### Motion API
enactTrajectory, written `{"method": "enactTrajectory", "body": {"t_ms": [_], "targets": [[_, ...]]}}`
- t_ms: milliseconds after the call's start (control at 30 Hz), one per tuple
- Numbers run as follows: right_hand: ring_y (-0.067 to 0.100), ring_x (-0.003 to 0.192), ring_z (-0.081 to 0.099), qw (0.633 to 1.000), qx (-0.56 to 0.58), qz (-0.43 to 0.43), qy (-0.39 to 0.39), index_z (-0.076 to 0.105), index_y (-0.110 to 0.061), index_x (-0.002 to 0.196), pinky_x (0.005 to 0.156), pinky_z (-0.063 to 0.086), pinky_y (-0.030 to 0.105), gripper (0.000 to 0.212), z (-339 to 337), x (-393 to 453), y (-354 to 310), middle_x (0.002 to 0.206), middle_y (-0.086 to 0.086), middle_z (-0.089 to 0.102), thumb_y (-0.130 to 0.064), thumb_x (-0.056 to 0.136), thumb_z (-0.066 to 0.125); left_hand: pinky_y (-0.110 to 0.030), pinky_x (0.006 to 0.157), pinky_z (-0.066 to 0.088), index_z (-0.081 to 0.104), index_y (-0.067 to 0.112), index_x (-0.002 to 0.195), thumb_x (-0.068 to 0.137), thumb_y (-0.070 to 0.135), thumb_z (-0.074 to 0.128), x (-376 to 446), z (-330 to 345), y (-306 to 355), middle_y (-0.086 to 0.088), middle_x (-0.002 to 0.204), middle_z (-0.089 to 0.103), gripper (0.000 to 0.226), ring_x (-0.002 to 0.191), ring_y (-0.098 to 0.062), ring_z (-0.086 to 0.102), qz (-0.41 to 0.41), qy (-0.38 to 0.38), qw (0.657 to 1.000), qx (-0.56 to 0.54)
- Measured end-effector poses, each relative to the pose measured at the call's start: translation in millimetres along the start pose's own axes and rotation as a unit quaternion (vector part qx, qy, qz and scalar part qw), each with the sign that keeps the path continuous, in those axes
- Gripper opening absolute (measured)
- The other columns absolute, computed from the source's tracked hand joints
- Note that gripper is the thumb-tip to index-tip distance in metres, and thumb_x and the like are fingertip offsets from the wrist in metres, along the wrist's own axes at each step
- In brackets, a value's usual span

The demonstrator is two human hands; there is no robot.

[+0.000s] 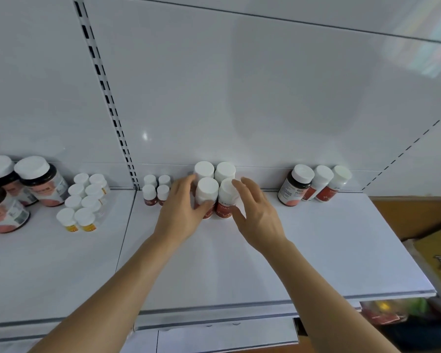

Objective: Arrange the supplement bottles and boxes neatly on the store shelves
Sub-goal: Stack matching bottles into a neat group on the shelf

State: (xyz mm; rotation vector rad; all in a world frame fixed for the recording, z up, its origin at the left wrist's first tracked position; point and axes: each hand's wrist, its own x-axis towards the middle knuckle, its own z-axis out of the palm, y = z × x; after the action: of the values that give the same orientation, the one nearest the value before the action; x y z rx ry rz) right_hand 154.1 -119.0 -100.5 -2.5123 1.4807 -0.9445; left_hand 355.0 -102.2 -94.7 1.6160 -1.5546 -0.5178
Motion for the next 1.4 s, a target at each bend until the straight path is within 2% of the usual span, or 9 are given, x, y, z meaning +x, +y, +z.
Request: {"method": "enactTrajectory", "body": {"t_ms": [67, 233, 400, 567, 800, 933, 1100, 1200, 1400], "targets": [[0.04, 0.119, 0.057, 1.0, -0.018, 0.003, 0.016, 0.052, -0.009, 0.14, 0.088, 0.054, 0.044, 0.053, -10.1, -4.0, 2.1, 0.143, 0.018, 0.05, -0.012, 0.089, 0.068, -0.019, 0.09, 0.037, 0.05, 0.019, 0.133, 0.083, 0.035, 0.075, 2.0, -4.3, 11.8, 0.003, 0.128, 0.055, 0.058, 0.114, -0.007, 0.048, 0.025, 0.037, 0.999, 0.003], [0.039, 0.116, 0.057, 0.996, -0.056, 0.0, 0.072, 0.06, -0.002, 0.13, 0.094, 0.052, 0.045, 0.04, -41.9, -10.7, 27.5, 0.132, 0.018, 0.059, -0.011, 0.091, 0.068, -0.019, 0.099, 0.035, 0.056, 0.009, 0.127, 0.088, 0.026, 0.072, 6.7, 2.1, 59.8, -0.004, 0.129, 0.057, 0.046, 0.121, -0.017, 0.049, 0.104, 0.115, 0.987, 0.031], [0.037, 0.111, 0.058, 0.992, -0.066, 0.011, 0.107, 0.064, -0.001, 0.121, 0.091, 0.052, 0.047, 0.036, -74.5, -20.4, 73.5, 0.123, 0.015, 0.062, -0.004, 0.086, 0.07, -0.019, 0.102, 0.035, 0.057, 0.011, 0.129, 0.091, 0.025, 0.068, 1.8, 43.1, 108.7, -0.002, 0.13, 0.059, 0.042, 0.123, -0.017, 0.051, 0.165, 0.081, 0.982, 0.035], [0.041, 0.107, 0.058, 0.988, -0.082, 0.041, 0.122, 0.064, 0.0, 0.121, 0.09, 0.052, 0.049, 0.034, -108.1, -31.0, 134.4, 0.119, 0.018, 0.063, -0.006, 0.088, 0.067, -0.021, 0.1, 0.039, 0.058, 0.011, 0.128, 0.092, 0.024, 0.067, 2.8, 97.6, 141.6, -0.001, 0.129, 0.059, 0.039, 0.122, -0.017, 0.053, 0.16, 0.045, 0.985, 0.045], [0.045, 0.114, 0.055, 0.99, -0.088, 0.094, 0.053, 0.056, -0.003, 0.134, 0.091, 0.052, 0.053, 0.047, -145.1, -26.2, 220.2, 0.127, 0.021, 0.06, -0.007, 0.088, 0.067, -0.023, 0.099, 0.037, 0.063, 0.009, 0.118, 0.088, 0.02, 0.07, 11.7, 172.0, 175.9, -0.003, 0.123, 0.062, 0.033, 0.117, -0.021, 0.052, 0.181, 0.05, 0.977, 0.104], [0.042, 0.12, 0.051, 0.993, -0.072, 0.089, -0.019, 0.049, -0.009, 0.143, 0.097, 0.048, 0.051, 0.052, -152.5, -16.0, 239.8, 0.134, 0.019, 0.057, -0.01, 0.092, 0.062, -0.043, 0.1, 0.044, 0.065, 0.006, 0.113, 0.085, 0.023, 0.065, 25.6, 204.5, 186.8, -0.006, 0.11, 0.065, 0.033, 0.113, -0.03, 0.055, 0.225, 0.034, 0.948, 0.224], [0.039, 0.118, 0.052, 0.994, -0.041, 0.079, -0.063, 0.052, -0.013, 0.139, 0.094, 0.049, 0.046, 0.048, -148.9, -11.3, 250.7, 0.127, 0.015, 0.06, -0.011, 0.092, 0.062, -0.047, 0.104, 0.038, 0.062, 0.009, 0.117, 0.08, 0.033, 0.07, 39.8, 227.5, 194.3, -0.007, 0.107, 0.064, 0.045, 0.109, -0.034, 0.054, 0.178, 0.009, 0.909, 0.376], [0.036, 0.119, 0.052, 0.994, -0.005, 0.088, -0.068, 0.053, -0.011, 0.135, 0.093, 0.047, 0.041, 0.042, -145.8, -9.4, 252.6, 0.125, 0.012, 0.061, -0.013, 0.094, 0.062, -0.051, 0.111, 0.027, 0.063, 0.01, 0.112, 0.075, 0.029, 0.074, 49.8, 236.9, 193.0, -0.009, 0.106, 0.065, 0.042, 0.11, -0.035, 0.053, 0.194, 0.006, 0.885, 0.423], [0.037, 0.097, 0.06, 0.989, 0.047, 0.124, -0.068, 0.051, -0.008, 0.126, 0.069, 0.042, 0.034, 0.035, -139.9, -1.8, 249.7, 0.119, 0.013, 0.062, -0.016, 0.094, 0.063, -0.049, 0.108, 0.036, 0.063, 0.01, 0.096, 0.077, 0.028, 0.075, 61.6, 241.2, 193.2, -0.01, 0.092, 0.07, 0.028, 0.103, -0.034, 0.058, 0.198, -0.007, 0.889, 0.412]]}}
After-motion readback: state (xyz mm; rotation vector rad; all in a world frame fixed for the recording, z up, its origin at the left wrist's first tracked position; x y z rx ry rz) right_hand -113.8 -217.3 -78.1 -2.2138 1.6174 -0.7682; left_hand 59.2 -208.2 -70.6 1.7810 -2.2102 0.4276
